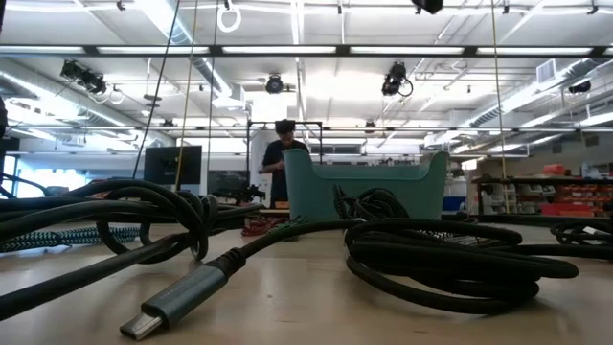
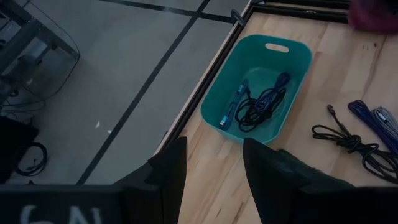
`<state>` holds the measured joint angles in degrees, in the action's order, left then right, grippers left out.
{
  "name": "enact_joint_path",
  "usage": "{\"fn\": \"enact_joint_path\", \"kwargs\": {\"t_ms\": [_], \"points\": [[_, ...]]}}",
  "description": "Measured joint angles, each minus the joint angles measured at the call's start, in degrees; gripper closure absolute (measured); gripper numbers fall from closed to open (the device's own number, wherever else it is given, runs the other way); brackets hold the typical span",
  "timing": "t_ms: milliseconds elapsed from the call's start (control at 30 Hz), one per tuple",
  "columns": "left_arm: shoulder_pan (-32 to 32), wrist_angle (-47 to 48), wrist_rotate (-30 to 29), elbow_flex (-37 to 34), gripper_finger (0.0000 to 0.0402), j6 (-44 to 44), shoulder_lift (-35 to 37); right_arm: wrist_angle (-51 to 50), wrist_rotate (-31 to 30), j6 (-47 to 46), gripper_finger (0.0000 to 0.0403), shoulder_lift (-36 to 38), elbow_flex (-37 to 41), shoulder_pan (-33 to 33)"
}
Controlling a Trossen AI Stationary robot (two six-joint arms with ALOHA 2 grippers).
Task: Pick and place USB-C Cables
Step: Put the right pink charger cable into the light blue bin
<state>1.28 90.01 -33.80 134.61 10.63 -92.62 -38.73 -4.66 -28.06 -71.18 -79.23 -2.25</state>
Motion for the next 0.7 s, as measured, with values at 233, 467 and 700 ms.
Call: {"fn": "enact_joint_path", "kwargs": {"t_ms": [233,467,700], "points": [[0.0,0.0,0.0,0.0,0.0237,-1.3,0.0,-13.4,6.0,12.4,0.0373,0.0,-7.5,14.6],[0.0,0.0,0.0,0.0,0.0237,-0.8,0.0,-23.3,18.5,28.1,0.0373,-4.4,-7.0,31.7],[0.0,-0.4,0.0,0.0,0.0237,-0.8,0.0,-25.4,30.3,46.5,0.0373,-17.7,-7.0,40.0]]}}
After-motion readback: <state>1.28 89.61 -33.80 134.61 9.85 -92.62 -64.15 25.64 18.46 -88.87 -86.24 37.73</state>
